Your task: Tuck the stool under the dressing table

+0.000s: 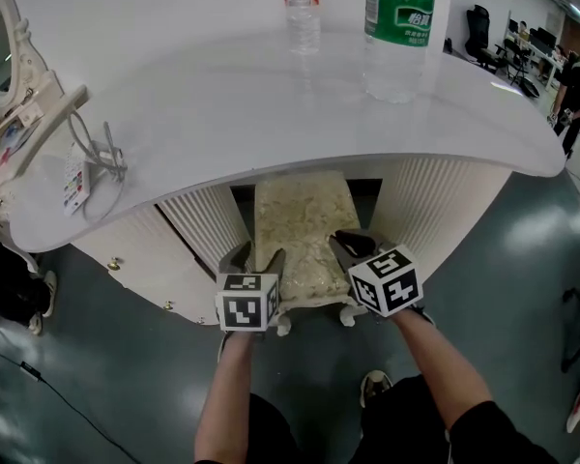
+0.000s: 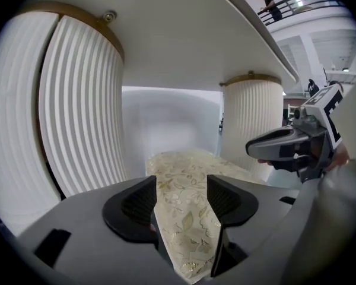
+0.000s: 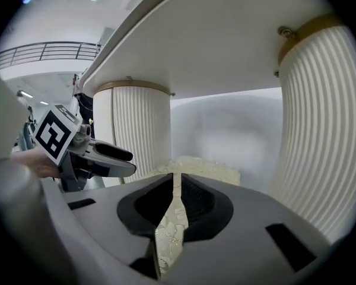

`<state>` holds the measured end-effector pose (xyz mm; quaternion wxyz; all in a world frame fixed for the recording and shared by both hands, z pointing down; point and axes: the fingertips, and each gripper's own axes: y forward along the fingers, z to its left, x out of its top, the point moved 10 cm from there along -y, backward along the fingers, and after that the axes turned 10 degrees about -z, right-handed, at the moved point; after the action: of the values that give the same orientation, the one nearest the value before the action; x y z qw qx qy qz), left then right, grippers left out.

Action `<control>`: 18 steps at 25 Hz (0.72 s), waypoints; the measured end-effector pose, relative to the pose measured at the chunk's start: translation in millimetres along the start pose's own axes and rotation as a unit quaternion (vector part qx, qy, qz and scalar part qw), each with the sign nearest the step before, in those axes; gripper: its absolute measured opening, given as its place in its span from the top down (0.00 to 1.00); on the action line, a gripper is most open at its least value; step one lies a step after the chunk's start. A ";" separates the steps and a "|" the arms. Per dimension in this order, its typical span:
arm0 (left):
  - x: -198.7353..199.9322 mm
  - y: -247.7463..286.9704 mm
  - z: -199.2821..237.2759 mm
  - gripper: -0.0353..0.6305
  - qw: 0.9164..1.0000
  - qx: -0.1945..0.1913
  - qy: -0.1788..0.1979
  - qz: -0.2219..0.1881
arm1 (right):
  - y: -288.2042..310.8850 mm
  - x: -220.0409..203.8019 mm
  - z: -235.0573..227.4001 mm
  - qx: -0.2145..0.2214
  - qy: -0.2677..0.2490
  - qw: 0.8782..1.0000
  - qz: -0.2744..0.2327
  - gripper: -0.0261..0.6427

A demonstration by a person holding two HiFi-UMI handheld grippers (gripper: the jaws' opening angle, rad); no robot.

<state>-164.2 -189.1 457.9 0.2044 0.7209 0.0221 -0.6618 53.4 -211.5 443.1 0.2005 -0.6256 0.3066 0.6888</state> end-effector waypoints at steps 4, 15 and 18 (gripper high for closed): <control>1.2 -12.7 -5.1 0.61 1.000 -0.001 0.003 -0.019 | -1.5 3.3 15.9 0.016 -0.011 1.000 0.002 0.91; 8.5 -39.5 -32.1 0.72 0.998 -0.021 0.010 -0.054 | -15.4 22.5 54.1 0.051 -0.022 0.998 -0.024 0.93; 15.2 -49.9 -39.8 0.75 0.997 -0.023 0.007 -0.071 | -22.2 24.5 60.8 0.053 -0.023 0.998 -0.027 0.93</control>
<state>-139.9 -134.1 431.7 0.1733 0.7172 0.0896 -0.6691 19.8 -156.9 416.9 0.2591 -0.6062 0.3212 0.6799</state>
